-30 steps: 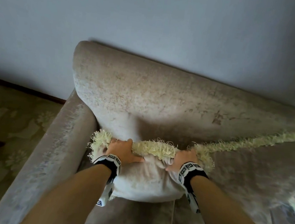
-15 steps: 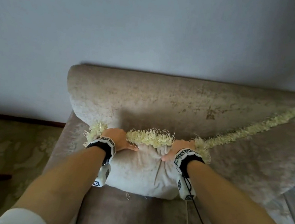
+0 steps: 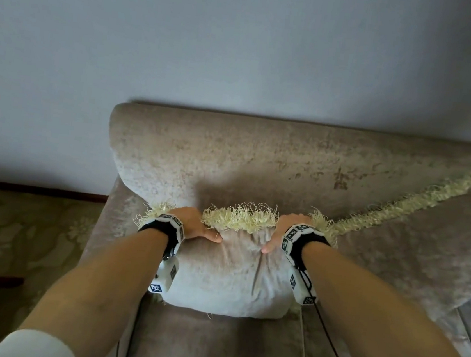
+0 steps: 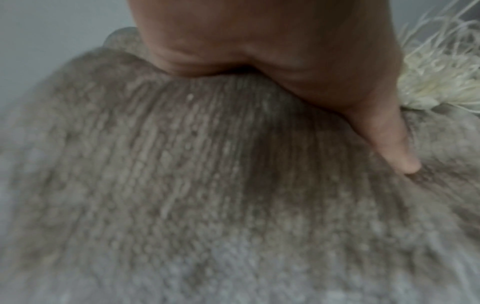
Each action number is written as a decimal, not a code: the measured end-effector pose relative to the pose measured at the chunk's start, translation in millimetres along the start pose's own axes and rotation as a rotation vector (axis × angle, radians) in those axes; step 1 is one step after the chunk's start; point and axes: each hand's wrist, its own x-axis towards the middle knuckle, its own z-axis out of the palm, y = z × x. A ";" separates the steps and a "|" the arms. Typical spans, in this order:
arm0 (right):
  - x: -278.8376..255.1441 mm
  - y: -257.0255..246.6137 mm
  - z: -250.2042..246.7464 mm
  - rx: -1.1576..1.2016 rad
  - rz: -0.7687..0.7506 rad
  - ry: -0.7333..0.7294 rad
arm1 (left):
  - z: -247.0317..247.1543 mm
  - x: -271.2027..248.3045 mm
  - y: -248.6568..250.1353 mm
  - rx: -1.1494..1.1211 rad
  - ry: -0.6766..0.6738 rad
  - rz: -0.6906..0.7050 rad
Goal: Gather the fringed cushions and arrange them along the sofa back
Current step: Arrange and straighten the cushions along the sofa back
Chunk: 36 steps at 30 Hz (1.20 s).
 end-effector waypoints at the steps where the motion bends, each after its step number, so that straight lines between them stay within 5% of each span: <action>1: 1.0 -0.4 1.7 0.009 0.001 -0.009 | 1.6 1.6 -0.7 0.028 0.007 0.002; 15: 33.2 5.2 -25.3 -0.062 0.066 0.183 | -36.0 29.2 7.0 0.094 0.218 0.108; 27: 35.0 9.9 -36.2 0.136 0.118 0.281 | -55.3 34.2 2.2 -0.110 0.406 0.159; 36: -19.5 24.2 -20.2 0.291 0.190 0.328 | -48.6 15.3 39.4 -0.213 0.452 0.436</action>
